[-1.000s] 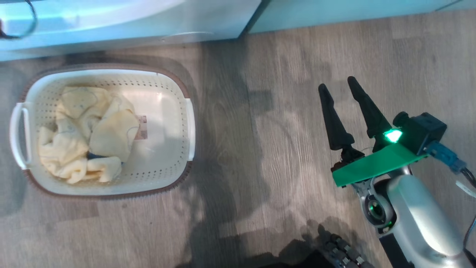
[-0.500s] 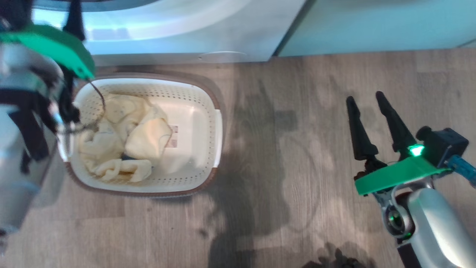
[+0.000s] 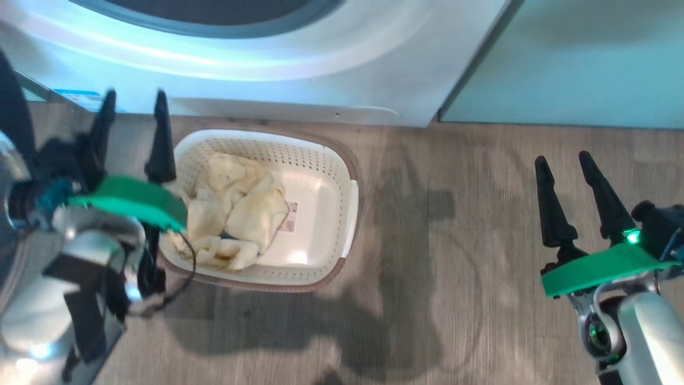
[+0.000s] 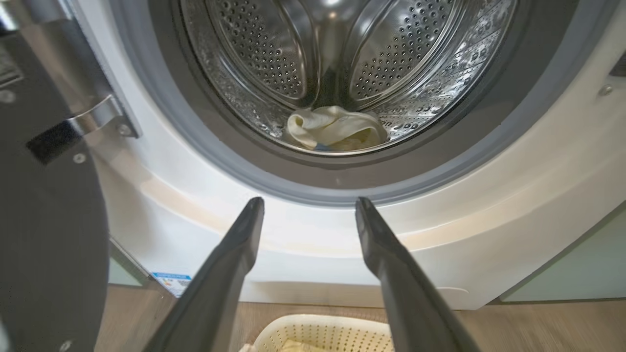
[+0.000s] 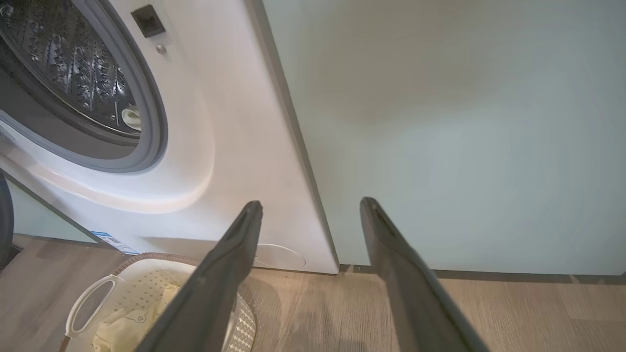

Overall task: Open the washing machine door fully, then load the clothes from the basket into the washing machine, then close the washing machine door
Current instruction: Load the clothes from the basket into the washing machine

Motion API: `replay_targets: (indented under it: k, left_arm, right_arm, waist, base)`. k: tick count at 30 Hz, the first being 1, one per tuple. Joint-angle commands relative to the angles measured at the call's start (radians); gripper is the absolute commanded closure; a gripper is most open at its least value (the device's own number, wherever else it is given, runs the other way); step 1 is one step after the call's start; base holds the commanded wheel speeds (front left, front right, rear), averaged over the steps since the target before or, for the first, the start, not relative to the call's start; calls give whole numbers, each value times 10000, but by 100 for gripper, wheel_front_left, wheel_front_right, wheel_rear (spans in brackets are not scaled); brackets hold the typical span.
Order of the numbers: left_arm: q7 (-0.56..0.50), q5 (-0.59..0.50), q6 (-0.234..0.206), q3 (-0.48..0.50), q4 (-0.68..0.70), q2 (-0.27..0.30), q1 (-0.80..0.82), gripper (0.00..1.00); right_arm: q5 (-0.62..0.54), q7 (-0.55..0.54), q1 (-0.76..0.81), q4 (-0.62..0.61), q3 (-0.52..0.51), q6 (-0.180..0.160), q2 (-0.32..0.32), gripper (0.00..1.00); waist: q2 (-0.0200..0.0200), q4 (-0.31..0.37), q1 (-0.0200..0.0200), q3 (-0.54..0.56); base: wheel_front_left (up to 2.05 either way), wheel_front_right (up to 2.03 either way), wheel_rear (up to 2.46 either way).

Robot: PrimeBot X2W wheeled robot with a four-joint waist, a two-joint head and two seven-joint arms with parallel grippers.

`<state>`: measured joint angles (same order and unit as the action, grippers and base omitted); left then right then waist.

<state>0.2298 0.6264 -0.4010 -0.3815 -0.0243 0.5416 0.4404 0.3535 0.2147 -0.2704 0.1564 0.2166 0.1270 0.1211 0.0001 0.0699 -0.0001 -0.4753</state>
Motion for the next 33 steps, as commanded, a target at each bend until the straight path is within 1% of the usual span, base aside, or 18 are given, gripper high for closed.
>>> replay_targets:
  k: [1,6,10,17,23,29,33]
  left_arm:
    - [115,-23,-99,537,411,377,-111,0]
    - [262,-82,-261,652,947,48,-1294,0]
    - [302,-152,-222,713,1057,-264,-2128,0]
    - [316,-358,0,766,1146,-618,-3170,0]
    - [318,-548,217,741,1079,-801,-3715,0]
    - [318,-631,228,851,1136,-882,-4500,0]
    - [319,-687,183,865,1174,-866,-4803,0]
  right_arm:
    - [-98,-75,198,-386,96,37,113,0]
    - [-261,-343,580,-721,-98,37,165,0]
    - [-416,-569,1023,-1016,-284,37,145,0]
    - [-609,-1042,1970,-1636,-606,37,9,0]
    - [-758,-1446,2669,-2134,-717,37,-98,0]
    - [-861,-1812,3257,-2565,-699,37,-215,0]
    - [-943,-2006,3530,-2850,-691,37,-249,0]
  waist:
    - [-1,-200,1,300]
    - [-1,-393,1,954]
    - [-1,-439,1,1550]
    - [-1,-429,1,2532]
    - [-1,-354,1,3266]
    - [-1,-183,1,3863]
    - [-1,-139,1,4066]
  base:
    - [0,0,0]
    - [0,0,0]
    - [0,0,0]
    - [0,0,0]
    - [0,0,0]
    - [0,0,0]
    - [0,0,0]
